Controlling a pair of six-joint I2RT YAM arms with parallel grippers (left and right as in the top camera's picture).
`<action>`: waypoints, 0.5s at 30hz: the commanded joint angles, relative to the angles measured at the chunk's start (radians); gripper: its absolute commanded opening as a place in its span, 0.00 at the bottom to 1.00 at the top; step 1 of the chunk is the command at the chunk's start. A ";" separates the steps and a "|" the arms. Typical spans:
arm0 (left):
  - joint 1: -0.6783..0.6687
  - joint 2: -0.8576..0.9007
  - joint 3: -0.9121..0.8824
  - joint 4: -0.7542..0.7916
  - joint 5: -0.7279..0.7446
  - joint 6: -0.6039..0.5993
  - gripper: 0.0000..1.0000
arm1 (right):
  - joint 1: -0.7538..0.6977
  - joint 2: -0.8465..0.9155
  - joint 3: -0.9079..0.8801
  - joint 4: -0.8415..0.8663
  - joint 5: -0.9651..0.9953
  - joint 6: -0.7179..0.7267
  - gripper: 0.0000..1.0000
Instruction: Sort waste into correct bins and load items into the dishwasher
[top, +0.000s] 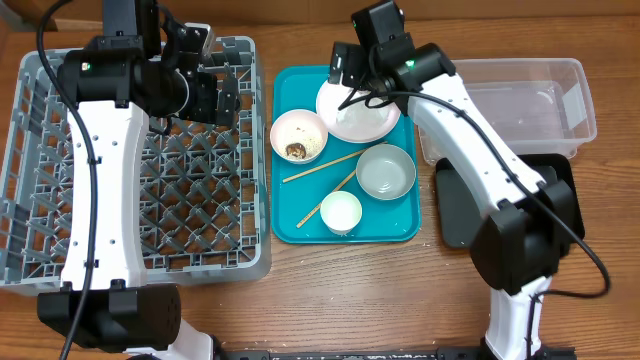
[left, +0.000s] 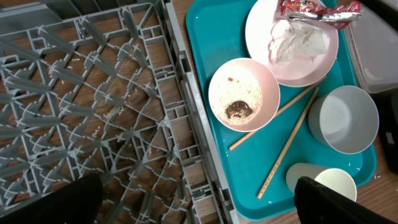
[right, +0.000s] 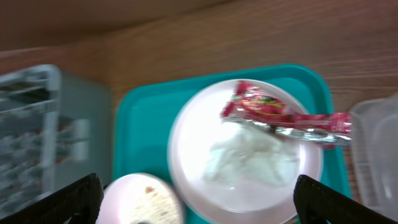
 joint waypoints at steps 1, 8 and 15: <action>-0.002 0.017 0.022 0.000 -0.005 -0.014 1.00 | -0.004 0.071 0.026 0.002 0.095 -0.043 0.99; -0.002 0.017 0.022 0.000 -0.006 -0.014 1.00 | -0.004 0.182 0.026 0.008 0.111 -0.101 0.80; -0.002 0.017 0.022 0.000 -0.006 -0.014 1.00 | -0.004 0.264 0.024 0.003 0.111 -0.101 0.61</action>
